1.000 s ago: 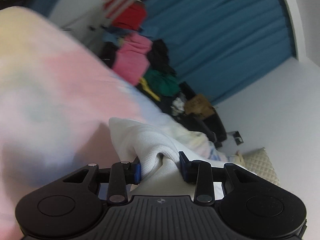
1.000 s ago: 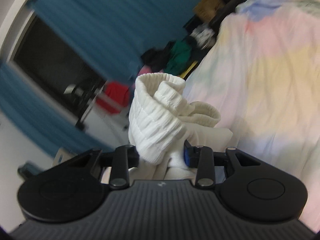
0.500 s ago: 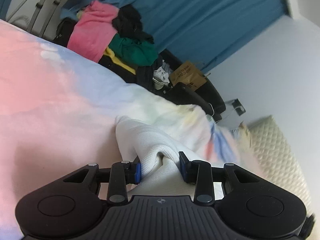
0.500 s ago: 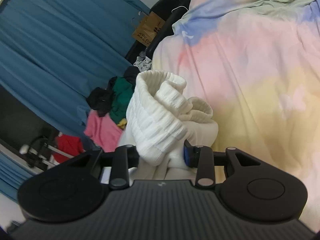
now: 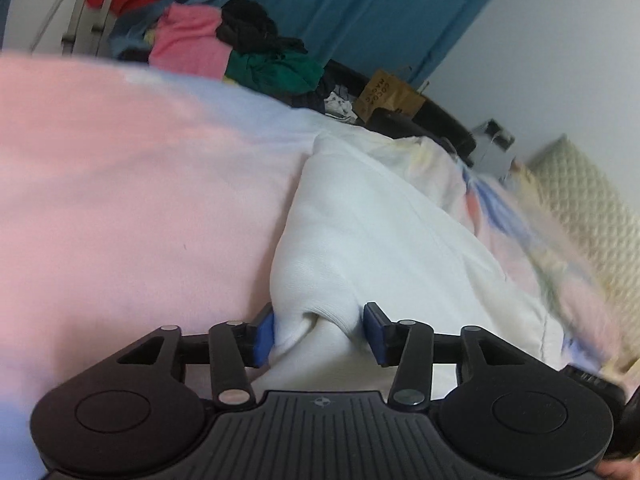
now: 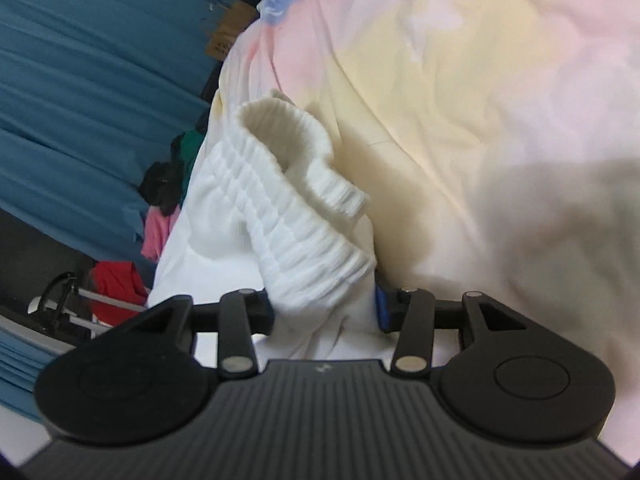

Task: Fold clothes

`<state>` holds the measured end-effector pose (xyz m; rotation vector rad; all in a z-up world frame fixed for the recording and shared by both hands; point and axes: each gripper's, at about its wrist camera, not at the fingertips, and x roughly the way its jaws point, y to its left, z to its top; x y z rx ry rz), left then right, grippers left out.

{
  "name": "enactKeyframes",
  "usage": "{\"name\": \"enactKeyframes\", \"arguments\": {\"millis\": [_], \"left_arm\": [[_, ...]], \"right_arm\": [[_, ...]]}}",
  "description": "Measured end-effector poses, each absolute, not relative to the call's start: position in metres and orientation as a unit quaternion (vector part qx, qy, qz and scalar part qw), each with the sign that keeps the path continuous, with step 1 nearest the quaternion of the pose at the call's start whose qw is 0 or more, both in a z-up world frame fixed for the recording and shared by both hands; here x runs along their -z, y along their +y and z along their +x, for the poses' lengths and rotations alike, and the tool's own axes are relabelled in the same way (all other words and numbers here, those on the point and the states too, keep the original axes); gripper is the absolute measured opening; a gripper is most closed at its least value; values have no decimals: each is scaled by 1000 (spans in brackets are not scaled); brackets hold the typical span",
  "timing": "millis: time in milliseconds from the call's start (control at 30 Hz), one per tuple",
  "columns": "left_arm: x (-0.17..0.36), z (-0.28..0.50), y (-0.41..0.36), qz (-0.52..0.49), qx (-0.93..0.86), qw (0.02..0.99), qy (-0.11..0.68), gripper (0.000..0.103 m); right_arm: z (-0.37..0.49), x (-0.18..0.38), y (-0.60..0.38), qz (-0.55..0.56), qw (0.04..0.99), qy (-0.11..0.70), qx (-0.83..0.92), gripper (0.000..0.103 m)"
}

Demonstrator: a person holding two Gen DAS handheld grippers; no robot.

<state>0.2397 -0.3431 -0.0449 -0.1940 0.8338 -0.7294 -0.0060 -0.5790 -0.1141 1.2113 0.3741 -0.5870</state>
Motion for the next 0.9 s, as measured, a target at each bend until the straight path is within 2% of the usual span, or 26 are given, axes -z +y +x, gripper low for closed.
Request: {"name": "enactKeyframes", "arguments": {"millis": [133, 300, 367, 467, 600, 633, 667, 733, 900], "left_arm": [[0, 214, -329, -66, 355, 858, 365, 57], [-66, 171, -320, -37, 355, 877, 322, 78], [-90, 149, -310, -29, 356, 883, 306, 83], [-121, 118, -296, -29, 371, 883, 288, 99], [-154, 71, -270, -15, 363, 893, 265, 103], [-161, 60, -263, -11, 364, 895, 258, 103], [-168, 49, -256, -7, 365, 897, 251, 103], [-177, 29, -243, -1, 365, 901, 237, 103], [-190, -20, -212, 22, 364, 909, 201, 103]], "right_arm": [[-18, 71, -570, 502, 784, 219, 292, 47], [-46, 11, -547, 429, 825, 218, 296, 47], [-55, -15, -530, 389, 845, 223, 291, 47], [-70, -48, -500, 341, 872, 214, 279, 48], [-93, -84, -462, 290, 899, 192, 266, 49], [-98, -92, -453, 277, 906, 186, 262, 60], [-102, -99, -443, 263, 913, 178, 257, 75], [-109, -108, -426, 240, 923, 162, 253, 89], [-128, -116, -391, 212, 938, 143, 234, 89]]}}
